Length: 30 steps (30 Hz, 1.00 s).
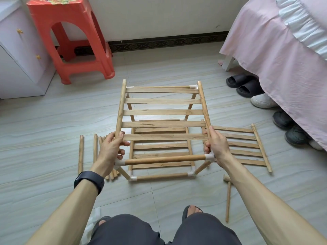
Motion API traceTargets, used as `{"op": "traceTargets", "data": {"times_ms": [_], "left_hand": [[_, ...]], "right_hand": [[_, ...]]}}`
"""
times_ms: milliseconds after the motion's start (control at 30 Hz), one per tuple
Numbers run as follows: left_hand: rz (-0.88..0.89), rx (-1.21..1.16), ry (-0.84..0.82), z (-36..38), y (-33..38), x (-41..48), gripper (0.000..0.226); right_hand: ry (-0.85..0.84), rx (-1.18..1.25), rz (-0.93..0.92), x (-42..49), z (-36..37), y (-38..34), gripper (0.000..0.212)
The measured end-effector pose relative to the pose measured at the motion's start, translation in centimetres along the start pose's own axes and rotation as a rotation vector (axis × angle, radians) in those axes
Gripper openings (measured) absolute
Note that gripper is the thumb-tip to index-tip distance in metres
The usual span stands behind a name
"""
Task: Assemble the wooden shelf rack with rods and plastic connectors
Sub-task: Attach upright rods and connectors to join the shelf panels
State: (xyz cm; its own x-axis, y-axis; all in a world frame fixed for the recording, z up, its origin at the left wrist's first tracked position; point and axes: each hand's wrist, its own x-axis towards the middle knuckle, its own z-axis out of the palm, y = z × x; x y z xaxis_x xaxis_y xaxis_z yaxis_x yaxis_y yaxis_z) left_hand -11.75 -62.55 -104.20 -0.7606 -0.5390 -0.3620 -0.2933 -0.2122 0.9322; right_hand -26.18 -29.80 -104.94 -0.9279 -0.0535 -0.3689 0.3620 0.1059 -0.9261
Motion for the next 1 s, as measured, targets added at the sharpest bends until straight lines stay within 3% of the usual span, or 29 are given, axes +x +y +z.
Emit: {"op": "traceTargets", "data": {"times_ms": [267, 367, 433, 533, 567, 733, 1000], "left_hand": [[0.029, 0.13, 0.106, 0.7, 0.3, -0.2, 0.026], [0.075, 0.251, 0.137, 0.8, 0.0, -0.5, 0.025], [0.099, 0.279, 0.15, 0.8, 0.2, -0.5, 0.027], [0.139, 0.323, 0.188, 1.1, 0.8, -0.5, 0.028], [0.147, 0.331, 0.194, 1.2, 0.9, -0.5, 0.028], [0.135, 0.237, 0.151, 1.1, 0.7, -0.6, 0.029], [0.111, 0.117, 0.106, 0.9, 0.0, -0.5, 0.017]], "right_hand": [[0.204, -0.79, -0.231, -1.4, 1.0, -0.9, 0.055], [0.284, -1.068, -0.601, -2.9, 1.4, -0.7, 0.065], [0.125, -1.261, -0.826, -4.4, 2.3, -0.3, 0.092], [-0.214, -1.514, -0.719, -5.1, 4.1, 0.1, 0.124], [-0.241, -1.549, -0.686, -4.8, 4.7, -0.1, 0.122], [-0.114, -1.481, -0.731, -4.2, 5.5, -0.8, 0.073], [-0.022, -1.455, -0.811, -3.7, 5.4, -0.4, 0.052]]}}
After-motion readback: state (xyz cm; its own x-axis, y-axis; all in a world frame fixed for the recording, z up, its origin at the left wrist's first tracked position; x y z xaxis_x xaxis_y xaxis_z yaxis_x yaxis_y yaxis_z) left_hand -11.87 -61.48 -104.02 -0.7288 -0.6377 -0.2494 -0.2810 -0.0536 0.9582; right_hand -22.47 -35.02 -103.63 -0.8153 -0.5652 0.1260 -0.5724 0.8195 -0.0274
